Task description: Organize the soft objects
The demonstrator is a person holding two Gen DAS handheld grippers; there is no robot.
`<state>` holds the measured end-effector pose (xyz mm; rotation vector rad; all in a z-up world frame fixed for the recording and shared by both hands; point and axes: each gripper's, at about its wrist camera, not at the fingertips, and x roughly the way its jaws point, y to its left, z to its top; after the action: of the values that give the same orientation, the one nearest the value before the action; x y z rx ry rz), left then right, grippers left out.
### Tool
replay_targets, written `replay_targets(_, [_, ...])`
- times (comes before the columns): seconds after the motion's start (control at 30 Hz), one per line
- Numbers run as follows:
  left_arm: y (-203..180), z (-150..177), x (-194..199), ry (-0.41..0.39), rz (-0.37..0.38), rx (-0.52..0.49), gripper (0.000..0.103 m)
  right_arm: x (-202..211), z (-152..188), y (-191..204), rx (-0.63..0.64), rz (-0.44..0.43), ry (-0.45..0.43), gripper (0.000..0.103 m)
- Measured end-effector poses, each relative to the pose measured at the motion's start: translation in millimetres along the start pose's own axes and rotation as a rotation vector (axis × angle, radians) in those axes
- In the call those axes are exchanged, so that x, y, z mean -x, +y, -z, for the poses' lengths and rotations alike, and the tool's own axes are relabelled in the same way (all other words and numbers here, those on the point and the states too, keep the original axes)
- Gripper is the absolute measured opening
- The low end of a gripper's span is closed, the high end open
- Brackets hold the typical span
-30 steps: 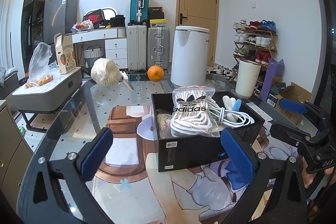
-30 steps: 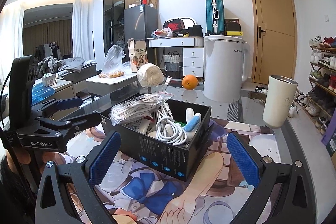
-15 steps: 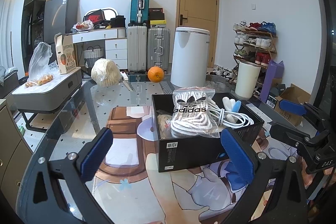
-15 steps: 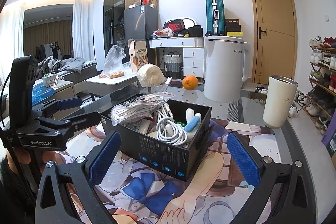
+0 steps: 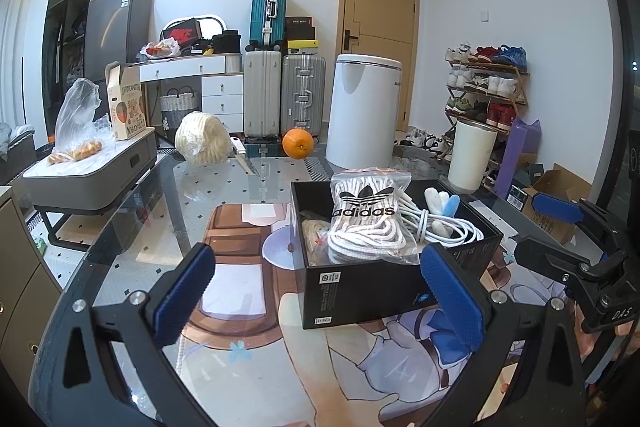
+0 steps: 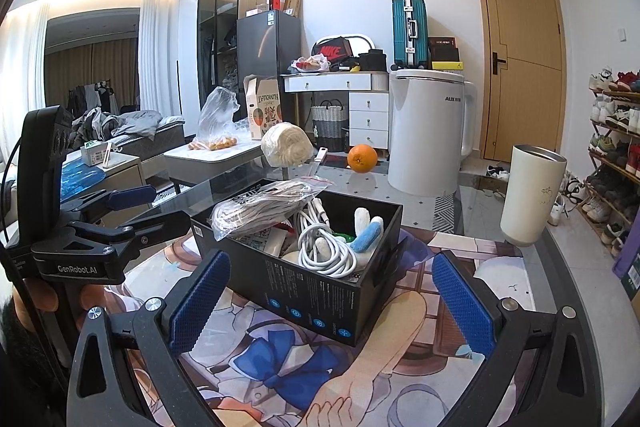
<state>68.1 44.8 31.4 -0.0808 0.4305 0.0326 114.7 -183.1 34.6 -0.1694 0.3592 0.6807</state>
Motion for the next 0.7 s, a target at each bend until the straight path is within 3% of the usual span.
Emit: replay_targets(0.7, [-3.9,-2.5,2.3,-0.008,-0.007,-0.008,0.103,0.2,0.6,-0.2,0.0,-0.001,-0.002,0.102])
